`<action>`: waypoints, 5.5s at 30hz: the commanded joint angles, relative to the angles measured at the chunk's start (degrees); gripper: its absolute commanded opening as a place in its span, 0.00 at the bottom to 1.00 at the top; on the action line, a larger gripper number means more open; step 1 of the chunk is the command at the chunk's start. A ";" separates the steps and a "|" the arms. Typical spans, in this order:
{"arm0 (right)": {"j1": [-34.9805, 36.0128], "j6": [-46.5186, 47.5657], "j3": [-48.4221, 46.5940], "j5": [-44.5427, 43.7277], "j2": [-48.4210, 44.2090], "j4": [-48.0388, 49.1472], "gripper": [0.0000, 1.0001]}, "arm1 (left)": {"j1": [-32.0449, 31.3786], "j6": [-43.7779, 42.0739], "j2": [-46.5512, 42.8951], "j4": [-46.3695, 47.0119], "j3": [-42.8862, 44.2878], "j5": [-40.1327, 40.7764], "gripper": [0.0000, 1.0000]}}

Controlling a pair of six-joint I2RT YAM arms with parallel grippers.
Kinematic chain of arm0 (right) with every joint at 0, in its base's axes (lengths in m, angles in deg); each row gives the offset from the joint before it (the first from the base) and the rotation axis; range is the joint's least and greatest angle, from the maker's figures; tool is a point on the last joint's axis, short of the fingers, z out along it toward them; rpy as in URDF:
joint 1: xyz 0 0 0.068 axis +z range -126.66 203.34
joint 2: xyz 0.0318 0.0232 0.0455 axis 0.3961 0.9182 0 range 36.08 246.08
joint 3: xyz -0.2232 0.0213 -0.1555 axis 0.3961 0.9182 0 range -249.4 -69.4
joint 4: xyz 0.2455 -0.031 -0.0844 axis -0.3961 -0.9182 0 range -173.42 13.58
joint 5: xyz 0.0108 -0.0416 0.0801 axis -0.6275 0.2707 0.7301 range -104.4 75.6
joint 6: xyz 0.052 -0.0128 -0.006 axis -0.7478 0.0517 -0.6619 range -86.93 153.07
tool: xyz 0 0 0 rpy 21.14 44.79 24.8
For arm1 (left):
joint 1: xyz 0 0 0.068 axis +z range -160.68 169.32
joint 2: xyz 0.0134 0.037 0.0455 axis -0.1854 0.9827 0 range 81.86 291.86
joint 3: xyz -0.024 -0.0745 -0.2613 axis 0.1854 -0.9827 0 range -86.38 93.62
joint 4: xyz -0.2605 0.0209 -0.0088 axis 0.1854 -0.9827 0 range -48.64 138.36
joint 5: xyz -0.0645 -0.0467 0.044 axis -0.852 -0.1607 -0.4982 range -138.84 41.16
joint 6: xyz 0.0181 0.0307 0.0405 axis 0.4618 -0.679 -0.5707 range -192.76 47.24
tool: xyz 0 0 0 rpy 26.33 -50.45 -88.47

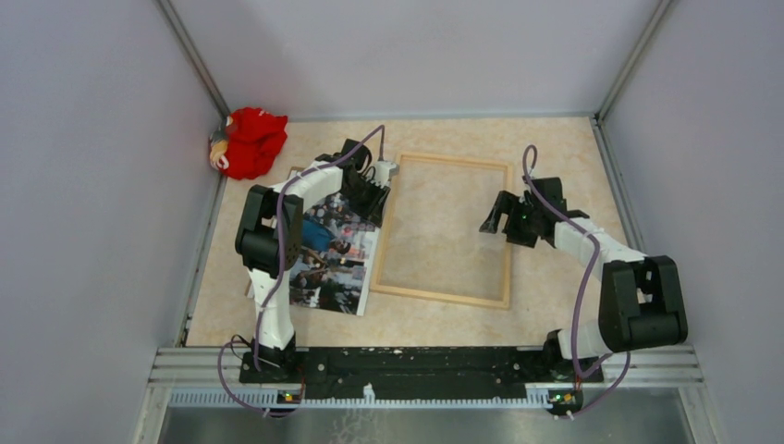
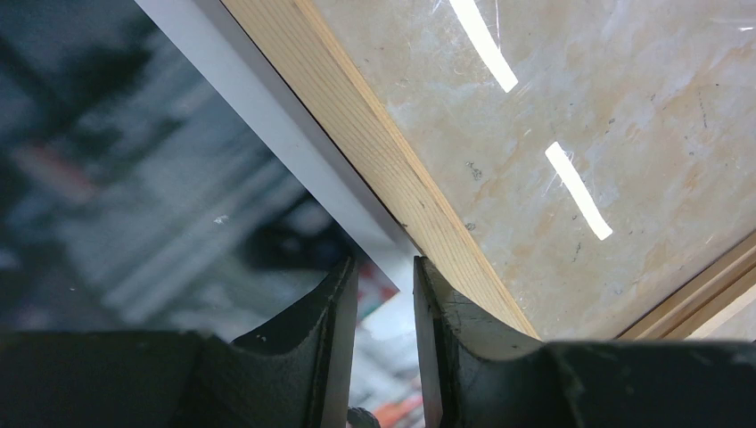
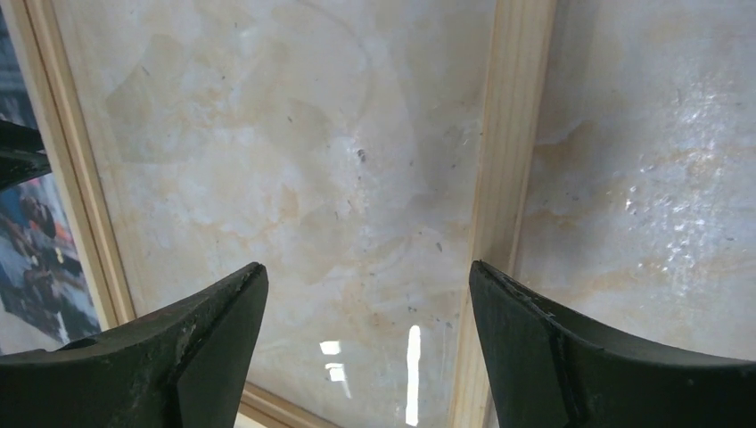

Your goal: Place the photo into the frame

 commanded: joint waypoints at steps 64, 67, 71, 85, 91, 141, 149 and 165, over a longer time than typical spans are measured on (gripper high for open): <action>4.67 6.41 -34.82 -17.36 26.17 -3.30 0.82 | 0.17 -1.21 1.93 -2.59 4.14 0.66 0.35; 4.43 6.76 -38.65 -18.27 29.33 -4.05 0.81 | 0.19 -1.51 1.59 -2.52 3.97 0.98 0.35; 4.11 6.90 -41.44 -18.67 33.20 -5.14 0.80 | 0.15 -1.88 1.53 -2.55 3.79 1.21 0.35; 3.88 6.34 -41.59 -16.20 34.41 -3.84 0.79 | 0.46 -1.94 1.29 -2.12 3.17 1.36 0.35; 3.88 6.07 -44.56 -13.97 31.14 -4.41 0.82 | 0.41 -1.97 1.16 -2.21 3.04 1.18 0.35; 3.45 5.81 -52.46 -13.91 46.32 -7.97 0.77 | 0.65 -2.69 1.00 -1.59 2.04 0.85 0.35; 3.44 7.74 -63.68 -13.10 44.52 -12.21 0.78 | 0.60 -2.67 1.10 -1.78 2.36 0.87 0.35; 4.99 8.60 -78.66 -8.58 58.27 -15.69 0.77 | 0.59 -3.56 -0.18 -2.75 2.14 0.81 0.35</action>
